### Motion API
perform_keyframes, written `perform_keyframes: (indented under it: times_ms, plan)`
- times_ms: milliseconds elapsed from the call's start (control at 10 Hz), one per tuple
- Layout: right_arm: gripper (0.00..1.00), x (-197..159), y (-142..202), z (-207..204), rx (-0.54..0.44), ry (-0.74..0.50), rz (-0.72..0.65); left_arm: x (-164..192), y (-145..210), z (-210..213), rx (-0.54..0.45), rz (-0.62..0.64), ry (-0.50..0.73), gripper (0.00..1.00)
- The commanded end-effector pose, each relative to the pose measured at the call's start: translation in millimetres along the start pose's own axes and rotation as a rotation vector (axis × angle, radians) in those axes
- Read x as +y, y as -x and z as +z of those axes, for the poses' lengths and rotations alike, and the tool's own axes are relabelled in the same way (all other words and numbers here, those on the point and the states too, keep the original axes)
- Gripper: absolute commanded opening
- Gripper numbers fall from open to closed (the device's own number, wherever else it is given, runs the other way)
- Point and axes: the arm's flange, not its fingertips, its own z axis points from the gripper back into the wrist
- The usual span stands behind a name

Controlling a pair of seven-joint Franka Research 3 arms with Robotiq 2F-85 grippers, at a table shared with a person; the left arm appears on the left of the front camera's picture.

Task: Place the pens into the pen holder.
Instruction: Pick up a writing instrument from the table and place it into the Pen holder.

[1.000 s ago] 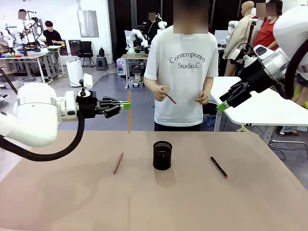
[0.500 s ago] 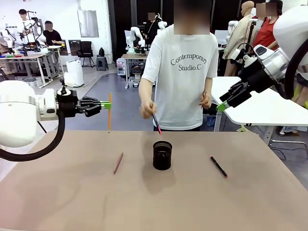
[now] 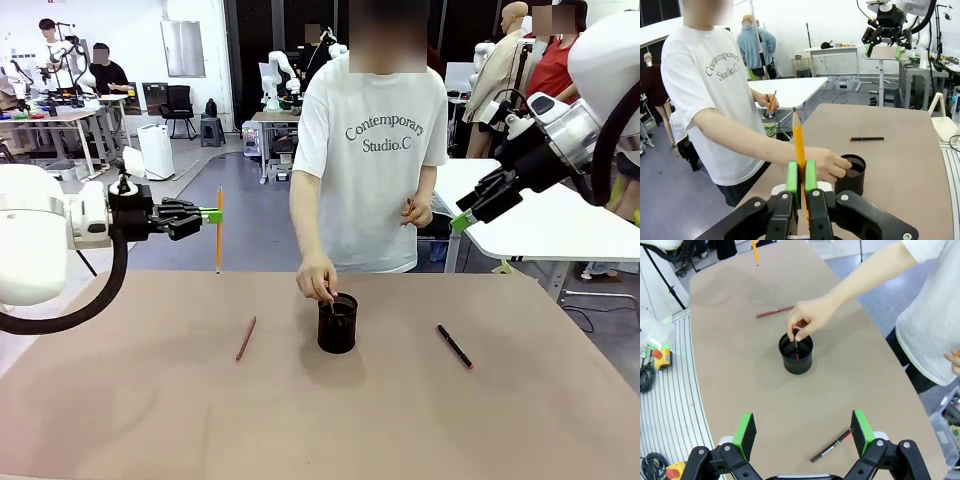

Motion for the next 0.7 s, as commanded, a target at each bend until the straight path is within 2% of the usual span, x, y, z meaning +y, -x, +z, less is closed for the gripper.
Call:
perform_keyframes:
  times_ms: [0,600]
  plan:
    - [1.00,-0.2,-0.9,0.6,-0.004,-0.004,-0.002,2.1,0.7,3.0,0.001,0.001,-0.008,0.00]
    - [1.00,-0.2,-0.9,0.6,-0.004,-0.004,-0.002,2.1,0.7,3.0,0.001,0.001,-0.008,0.00]
